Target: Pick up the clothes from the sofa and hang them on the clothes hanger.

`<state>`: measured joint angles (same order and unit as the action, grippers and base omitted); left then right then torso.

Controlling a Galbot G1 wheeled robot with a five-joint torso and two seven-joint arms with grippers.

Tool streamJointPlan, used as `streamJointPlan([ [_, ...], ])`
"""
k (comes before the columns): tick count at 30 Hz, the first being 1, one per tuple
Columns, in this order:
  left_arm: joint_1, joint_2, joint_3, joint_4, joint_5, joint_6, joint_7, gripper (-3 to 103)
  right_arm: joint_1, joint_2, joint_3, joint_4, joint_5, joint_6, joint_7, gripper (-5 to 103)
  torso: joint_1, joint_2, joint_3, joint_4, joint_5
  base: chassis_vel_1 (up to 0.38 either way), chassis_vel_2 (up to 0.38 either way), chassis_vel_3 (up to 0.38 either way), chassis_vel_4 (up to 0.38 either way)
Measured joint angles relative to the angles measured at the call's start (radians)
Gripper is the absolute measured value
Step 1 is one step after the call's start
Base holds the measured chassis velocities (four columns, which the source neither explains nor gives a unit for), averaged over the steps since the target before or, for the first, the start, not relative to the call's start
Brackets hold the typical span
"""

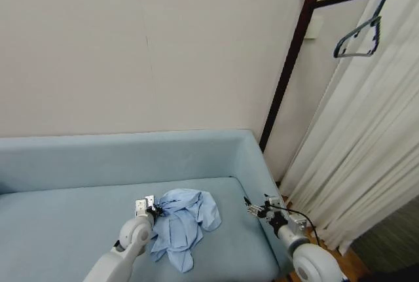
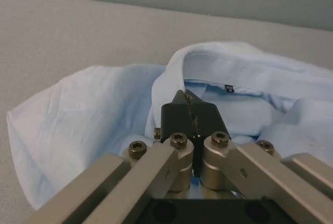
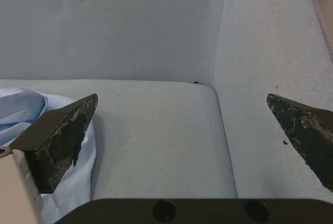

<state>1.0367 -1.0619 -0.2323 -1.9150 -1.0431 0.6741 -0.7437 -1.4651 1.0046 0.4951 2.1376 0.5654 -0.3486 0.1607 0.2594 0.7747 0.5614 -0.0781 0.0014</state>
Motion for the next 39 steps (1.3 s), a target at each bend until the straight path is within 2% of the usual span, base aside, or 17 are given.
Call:
streamJointPlan([
  [1, 0.0, 0.0, 0.0, 0.0, 0.0, 0.0, 0.0, 0, 0.0, 0.0, 0.0, 0.0, 0.0, 0.0, 0.0, 100, 0.0, 0.0, 0.0, 0.0, 0.0, 0.0, 0.0, 0.0, 0.0],
  [4, -0.037, 0.052, 0.008, -0.019, -0.112, 0.024, -0.037, 0, 0.005, 0.003, -0.003, -0.009, 0.0, 0.0, -0.001, 100, 0.0, 0.0, 0.0, 0.0001, 0.0, 0.0, 0.0, 0.0, 0.0],
  [7, -0.047, 0.077, 0.008, -0.031, -0.154, 0.031, -0.049, 0, 0.005, 0.005, -0.004, -0.011, 0.0, 0.0, -0.001, 100, 0.0, 0.0, 0.0, 0.0001, -0.0001, 0.0, 0.0, 0.0, 0.0],
  [14, -0.044, 0.096, -0.002, -0.028, -0.178, 0.039, -0.049, 0, 0.01, 0.004, 0.0, -0.019, 0.004, 0.001, -0.002, 100, 0.0, 0.0, 0.0, 0.0001, 0.0, 0.0, 0.0, 0.0, 0.0],
  [22, -0.06, 0.088, 0.02, 0.047, -0.234, 0.051, -0.048, 0, 0.043, -0.006, -0.014, -0.034, 0.02, -0.002, 0.002, 100, 0.0, 0.0, 0.0, 0.0003, 0.0, 0.0, 0.0, 0.0, 0.0],
  [25, -0.082, 0.076, 0.034, 0.076, -0.247, 0.06, -0.051, 17, 0.046, -0.011, -0.015, -0.039, 0.023, -0.003, 0.003, 100, 0.0, 0.0, 0.0, 0.0002, 0.0, 0.0, 0.0, 0.0, 0.0],
  [27, -0.087, 0.073, 0.04, 0.083, -0.248, 0.061, -0.052, 17, 0.046, -0.012, -0.014, -0.04, 0.023, -0.003, 0.003, 100, 0.0, 0.0, 0.0, 0.0001, 0.0, 0.0, 0.0, 0.0, 0.0],
  [30, -0.103, 0.064, 0.054, 0.099, -0.249, 0.062, -0.06, 33, 0.047, -0.016, -0.01, -0.042, 0.025, -0.003, 0.004, 100, 0.0, 0.0, 0.0, 0.0001, 0.0, 0.0, 0.0, 0.0, 0.0],
  [32, -0.106, 0.063, 0.056, 0.101, -0.25, 0.062, -0.062, 33, 0.047, -0.016, -0.009, -0.043, 0.025, -0.003, 0.005, 100, 0.0, 0.0, 0.0, 0.0001, 0.0, 0.0, 0.0, 0.0, 0.0],
  [35, -0.115, 0.06, 0.062, 0.107, -0.251, 0.062, -0.068, 49, 0.046, -0.017, -0.008, -0.044, 0.026, -0.003, 0.005, 100, 0.0, 0.0, 0.0, 0.0001, 0.0001, 0.0, 0.0, 0.0, 0.0],
  [36, -0.115, 0.06, 0.062, 0.107, -0.251, 0.062, -0.068, 49, 0.046, -0.017, -0.008, -0.044, 0.026, -0.003, 0.005, 100, 0.0, 0.0, 0.0, 0.0001, 0.0001, 0.0, 0.0, 0.0, 0.0],
  [39, -0.117, 0.056, 0.067, 0.124, -0.252, 0.062, -0.069, 66, 0.046, -0.017, -0.009, -0.046, 0.025, -0.003, 0.006, 100, 0.0, 0.0, 0.0, 0.0002, 0.0, 0.0, 0.0, 0.0, 0.0],
])
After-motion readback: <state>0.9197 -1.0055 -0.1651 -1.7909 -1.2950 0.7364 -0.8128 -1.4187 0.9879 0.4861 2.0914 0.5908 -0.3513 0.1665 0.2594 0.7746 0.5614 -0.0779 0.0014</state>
